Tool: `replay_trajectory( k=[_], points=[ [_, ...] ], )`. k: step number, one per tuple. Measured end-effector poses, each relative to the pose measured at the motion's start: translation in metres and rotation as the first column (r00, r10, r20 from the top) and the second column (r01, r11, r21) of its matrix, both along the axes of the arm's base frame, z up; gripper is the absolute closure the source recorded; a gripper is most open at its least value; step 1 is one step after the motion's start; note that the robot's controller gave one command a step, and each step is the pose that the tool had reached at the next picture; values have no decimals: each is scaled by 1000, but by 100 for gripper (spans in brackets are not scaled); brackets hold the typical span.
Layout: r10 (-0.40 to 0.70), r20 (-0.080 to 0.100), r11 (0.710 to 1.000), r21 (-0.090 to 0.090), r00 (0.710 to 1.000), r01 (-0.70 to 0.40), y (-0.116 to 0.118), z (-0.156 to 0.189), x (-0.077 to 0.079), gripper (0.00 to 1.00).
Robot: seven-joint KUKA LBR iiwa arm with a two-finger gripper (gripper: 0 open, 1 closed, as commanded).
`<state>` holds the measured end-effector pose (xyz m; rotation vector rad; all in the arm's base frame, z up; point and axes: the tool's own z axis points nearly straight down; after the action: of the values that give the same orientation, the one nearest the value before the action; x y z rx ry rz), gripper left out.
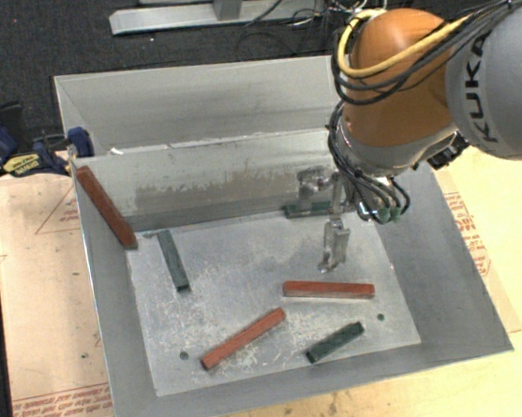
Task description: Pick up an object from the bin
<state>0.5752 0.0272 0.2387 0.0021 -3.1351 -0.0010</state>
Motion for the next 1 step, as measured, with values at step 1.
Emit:
replay_trajectory(
  k=[1],
  points=[
    [-1,8,1000,0,1000,1,0,5,1,0]
  ],
)
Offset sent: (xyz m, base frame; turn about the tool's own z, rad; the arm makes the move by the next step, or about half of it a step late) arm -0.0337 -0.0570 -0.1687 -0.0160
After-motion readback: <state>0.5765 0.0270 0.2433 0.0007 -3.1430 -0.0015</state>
